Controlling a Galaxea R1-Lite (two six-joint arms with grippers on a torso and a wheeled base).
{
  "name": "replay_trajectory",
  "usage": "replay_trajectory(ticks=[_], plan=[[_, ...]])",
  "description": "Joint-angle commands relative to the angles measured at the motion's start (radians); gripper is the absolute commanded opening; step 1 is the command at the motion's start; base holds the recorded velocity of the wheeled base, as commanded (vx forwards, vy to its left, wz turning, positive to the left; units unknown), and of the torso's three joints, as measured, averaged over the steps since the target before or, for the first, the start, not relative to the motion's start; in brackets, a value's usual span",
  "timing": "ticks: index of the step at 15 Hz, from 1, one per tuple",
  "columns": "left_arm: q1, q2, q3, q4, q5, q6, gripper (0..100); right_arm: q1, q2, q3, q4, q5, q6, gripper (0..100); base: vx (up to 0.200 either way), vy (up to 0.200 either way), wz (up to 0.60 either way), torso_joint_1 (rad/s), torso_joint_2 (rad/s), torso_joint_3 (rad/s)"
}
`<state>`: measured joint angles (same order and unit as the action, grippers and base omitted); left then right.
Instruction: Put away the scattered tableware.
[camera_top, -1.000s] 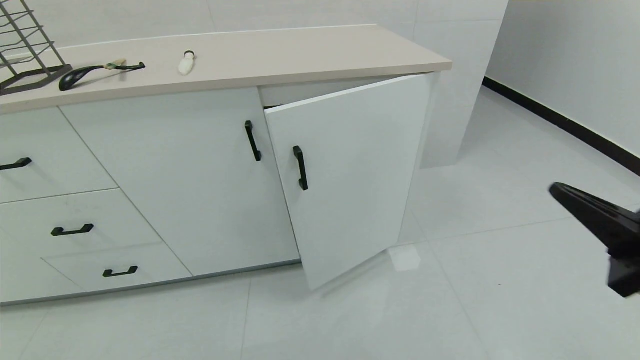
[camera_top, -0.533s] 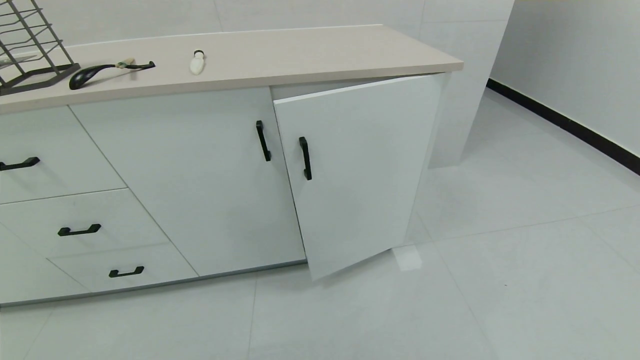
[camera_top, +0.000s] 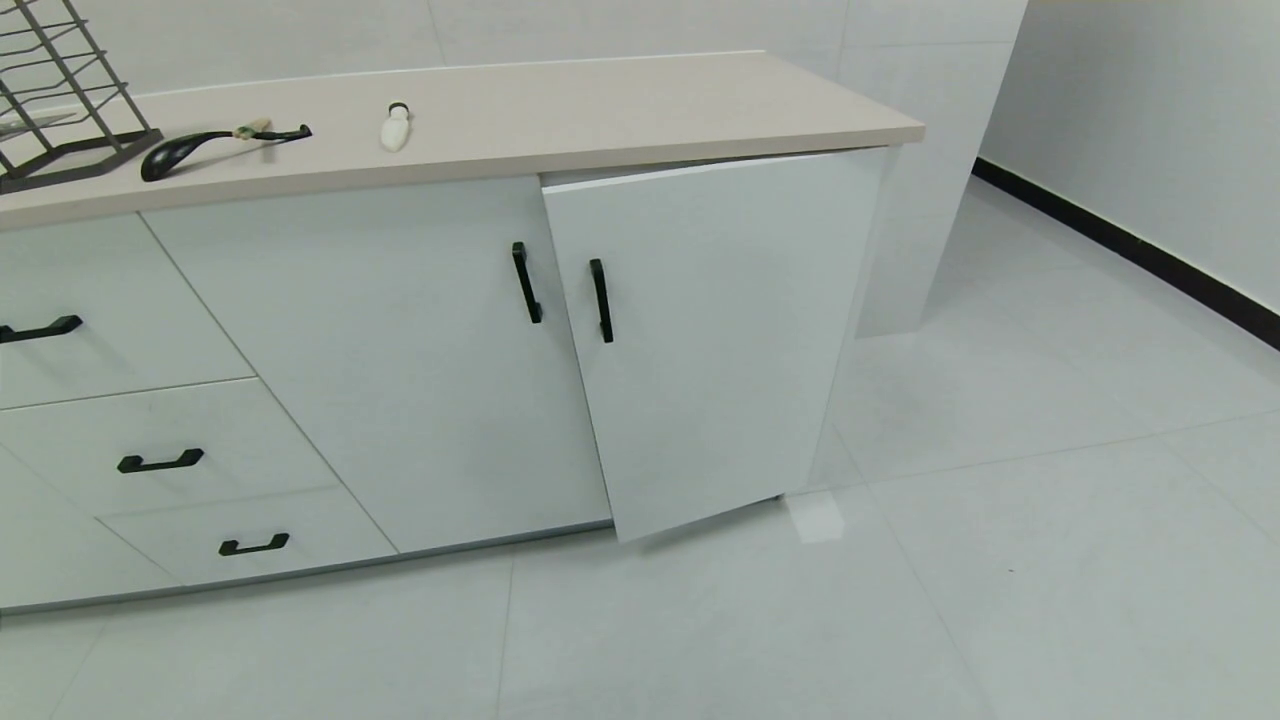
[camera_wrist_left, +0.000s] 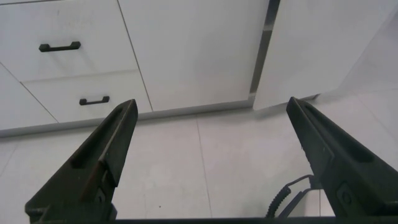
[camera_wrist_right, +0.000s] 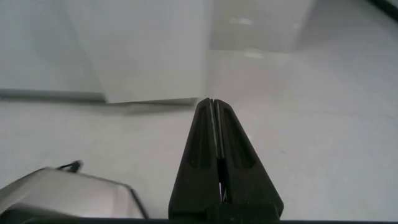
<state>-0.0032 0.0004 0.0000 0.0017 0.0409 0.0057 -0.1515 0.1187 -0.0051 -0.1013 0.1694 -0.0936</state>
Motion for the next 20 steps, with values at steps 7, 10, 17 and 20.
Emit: replay_trajectory(ticks=[7,10,17,20], plan=[[0.000,0.000,0.000,0.000,0.001,-0.007,100,0.116,-0.027,0.005,0.057,0.055,0.034,0,0.000,0.000,0.00,0.000,0.00,0.000],[0.000,0.000,0.000,0.000,0.001,-0.016,100,0.145,-0.119,0.005,0.055,0.032,0.037,0,0.000,0.000,0.00,0.000,0.00,0.000],[0.000,0.000,0.000,0.000,0.001,-0.007,100,0.145,-0.117,0.005,0.051,-0.025,0.153,0,0.000,0.143,0.00,0.002,0.00,0.002],[0.000,0.000,0.000,0.000,0.001,-0.004,100,0.145,-0.117,0.005,0.051,-0.051,0.155,0,0.000,0.200,0.00,0.007,0.00,0.002]])
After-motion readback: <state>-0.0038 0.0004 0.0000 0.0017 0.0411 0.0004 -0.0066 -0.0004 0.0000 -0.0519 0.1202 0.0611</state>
